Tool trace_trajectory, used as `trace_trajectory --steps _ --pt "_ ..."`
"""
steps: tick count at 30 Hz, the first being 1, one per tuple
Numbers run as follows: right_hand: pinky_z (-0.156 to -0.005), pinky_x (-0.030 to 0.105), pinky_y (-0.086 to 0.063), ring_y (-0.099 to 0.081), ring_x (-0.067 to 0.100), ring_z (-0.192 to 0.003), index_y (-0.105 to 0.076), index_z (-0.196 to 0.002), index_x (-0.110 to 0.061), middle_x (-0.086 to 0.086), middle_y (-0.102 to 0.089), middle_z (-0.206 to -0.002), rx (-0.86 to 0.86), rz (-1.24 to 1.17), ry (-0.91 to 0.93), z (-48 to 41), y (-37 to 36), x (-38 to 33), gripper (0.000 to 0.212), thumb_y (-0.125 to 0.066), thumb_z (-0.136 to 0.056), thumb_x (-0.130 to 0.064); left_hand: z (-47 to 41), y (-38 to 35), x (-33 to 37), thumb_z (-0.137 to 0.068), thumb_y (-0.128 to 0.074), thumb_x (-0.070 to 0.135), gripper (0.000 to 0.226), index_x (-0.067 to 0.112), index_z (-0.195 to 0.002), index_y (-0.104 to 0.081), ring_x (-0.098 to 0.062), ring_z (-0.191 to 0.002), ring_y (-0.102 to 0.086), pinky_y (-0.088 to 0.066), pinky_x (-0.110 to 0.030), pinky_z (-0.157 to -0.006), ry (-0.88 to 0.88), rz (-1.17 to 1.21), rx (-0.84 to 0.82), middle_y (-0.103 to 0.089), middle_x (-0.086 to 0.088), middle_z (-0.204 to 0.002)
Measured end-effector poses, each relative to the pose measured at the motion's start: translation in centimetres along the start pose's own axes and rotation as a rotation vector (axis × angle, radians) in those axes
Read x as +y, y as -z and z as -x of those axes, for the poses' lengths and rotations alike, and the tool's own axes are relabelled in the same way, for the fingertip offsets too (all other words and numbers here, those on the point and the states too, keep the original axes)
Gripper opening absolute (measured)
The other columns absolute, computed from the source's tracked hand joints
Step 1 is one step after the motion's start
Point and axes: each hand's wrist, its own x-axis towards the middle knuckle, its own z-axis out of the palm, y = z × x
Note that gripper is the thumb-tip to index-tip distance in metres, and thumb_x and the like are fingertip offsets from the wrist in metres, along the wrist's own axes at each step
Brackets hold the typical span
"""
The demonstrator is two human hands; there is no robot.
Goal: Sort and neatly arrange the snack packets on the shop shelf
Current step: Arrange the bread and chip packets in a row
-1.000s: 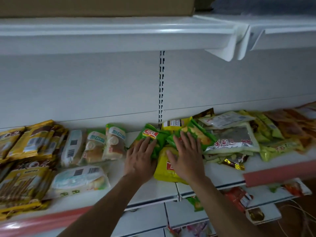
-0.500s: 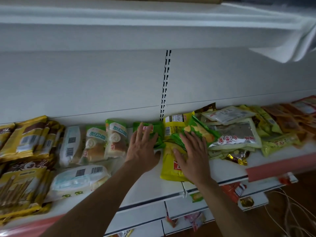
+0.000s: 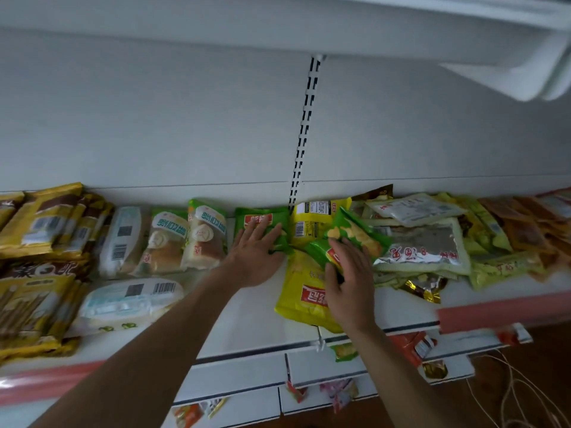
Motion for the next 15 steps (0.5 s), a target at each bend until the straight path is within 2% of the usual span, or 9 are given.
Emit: trace_trajectory --steps 2,5,9,12,14,15 --pt "-0.11 0.055 -0.035 -0.048 0.027 -0.127 -0.062 -0.128 -0.005 0.011 -0.062 -0.129 -0.042 0.01 0.033 -0.4 0.4 0.3 0.041 -0.063 -0.087 -0.005 0.1 0.4 0.3 -0.094 -0.03 0.052 0.065 0.027 -0.154 -0.023 -0.023 -0.151 0.004 0.001 -0.042 -0.122 0.026 0.068 0.018 -0.004 -0.001 -0.164" --pt "-0.098 0.049 -0.046 -0.055 0.028 -0.117 -0.064 -0.125 -0.008 0.009 -0.065 -0.121 -0.184 -0.014 0.078 -2.0 1.2 0.6 0.041 -0.07 -0.084 -0.003 0.9 -0.6 1.2 -0.101 -0.03 0.051 0.056 0.03 -0.152 -0.027 -0.022 -0.151 0.0 -0.001 -0.042 -0.122 0.095 0.054 0.178 -0.01 0.002 -0.164" --pt "-0.093 0.029 -0.045 -0.058 0.02 -0.109 -0.07 -0.116 -0.011 0.002 -0.068 -0.113 -0.24 -0.081 0.13 -3.1 2.2 0.8 0.034 -0.072 -0.084 -0.002 1.9 -2.5 1.9 -0.101 -0.025 0.051 0.056 0.035 -0.154 -0.017 -0.019 -0.15 0.011 0.004 -0.041 -0.122 0.12 -0.072 0.274 0.001 0.004 -0.164" --pt "-0.08 0.016 -0.046 -0.054 -0.002 -0.087 -0.071 -0.114 -0.015 -0.025 -0.054 -0.103 -0.176 -0.212 0.101 -4.3 3.4 1.0 0.032 -0.071 -0.085 -0.002 1.7 -2.4 2.0 -0.101 -0.024 0.052 0.056 0.036 -0.154 -0.015 -0.017 -0.149 0.013 0.006 -0.039 -0.121 0.124 -0.064 0.251 0.003 0.005 -0.164" --pt "-0.075 0.014 -0.046 -0.056 -0.001 -0.084 -0.072 -0.113 -0.014 -0.025 -0.054 -0.101 -0.061 -0.227 0.148 -5.9 4.2 1.0 0.031 -0.071 -0.084 -0.002 1.7 -2.2 2.1 -0.101 -0.027 0.053 0.057 0.036 -0.154 -0.015 -0.016 -0.149 0.014 0.008 -0.038 -0.12 0.129 -0.041 0.224 0.002 0.006 -0.164" --pt "-0.078 0.02 -0.048 -0.06 0.007 -0.087 -0.072 -0.11 -0.011 -0.016 -0.061 -0.101 0.004 -0.194 0.215 -6.7 4.5 1.0 0.03 -0.072 -0.083 0.0 1.8 -2.1 2.3 -0.101 -0.03 0.053 0.058 0.035 -0.154 -0.017 -0.015 -0.149 0.013 0.008 -0.039 -0.12 0.141 -0.024 0.226 0.001 0.006 -0.164"
